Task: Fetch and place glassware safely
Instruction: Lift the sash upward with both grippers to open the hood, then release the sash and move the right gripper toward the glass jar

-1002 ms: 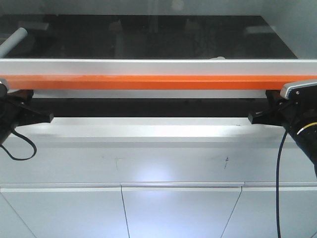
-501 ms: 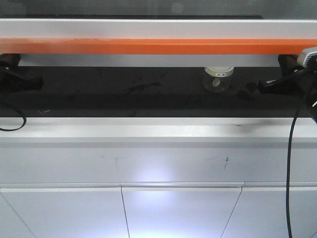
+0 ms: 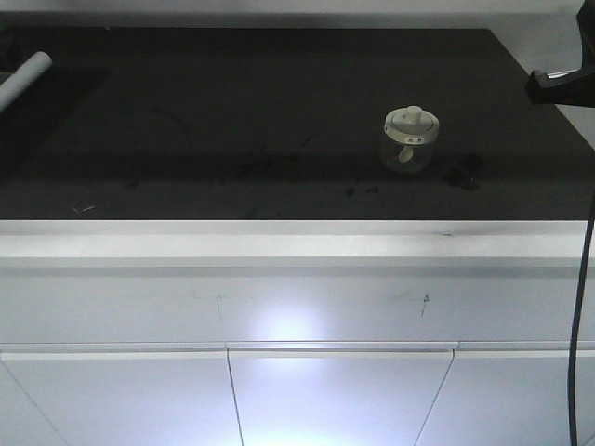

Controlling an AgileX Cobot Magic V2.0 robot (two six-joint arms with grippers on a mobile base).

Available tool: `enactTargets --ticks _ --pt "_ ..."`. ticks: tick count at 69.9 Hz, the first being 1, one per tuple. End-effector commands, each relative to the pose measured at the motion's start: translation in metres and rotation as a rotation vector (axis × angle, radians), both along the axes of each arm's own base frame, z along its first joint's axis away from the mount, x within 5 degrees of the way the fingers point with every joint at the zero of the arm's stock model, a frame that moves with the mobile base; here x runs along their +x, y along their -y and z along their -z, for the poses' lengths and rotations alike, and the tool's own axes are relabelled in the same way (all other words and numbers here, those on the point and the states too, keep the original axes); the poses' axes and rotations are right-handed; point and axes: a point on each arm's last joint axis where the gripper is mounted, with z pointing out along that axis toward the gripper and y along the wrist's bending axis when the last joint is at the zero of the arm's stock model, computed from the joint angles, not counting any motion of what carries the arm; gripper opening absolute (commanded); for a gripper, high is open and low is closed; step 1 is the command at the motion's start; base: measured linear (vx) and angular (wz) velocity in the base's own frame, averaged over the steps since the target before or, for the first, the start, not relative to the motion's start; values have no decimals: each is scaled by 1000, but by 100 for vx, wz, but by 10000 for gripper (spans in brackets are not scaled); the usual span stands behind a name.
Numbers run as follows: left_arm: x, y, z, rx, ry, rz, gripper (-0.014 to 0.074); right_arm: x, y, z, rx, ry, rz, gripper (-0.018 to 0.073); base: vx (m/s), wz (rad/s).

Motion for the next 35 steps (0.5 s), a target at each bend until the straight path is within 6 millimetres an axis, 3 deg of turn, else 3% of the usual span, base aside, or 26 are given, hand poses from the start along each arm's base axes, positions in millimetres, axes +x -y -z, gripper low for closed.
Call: enactTargets --ticks 1,35 --pt "-12 1 -23 -7 95 7 -7 -9 1 -25 2 103 4 -1 0 0" --pt "-33 0 -32 -6 15 -1 -7 -28 0 -33 8 -8 5 -1 0 0"
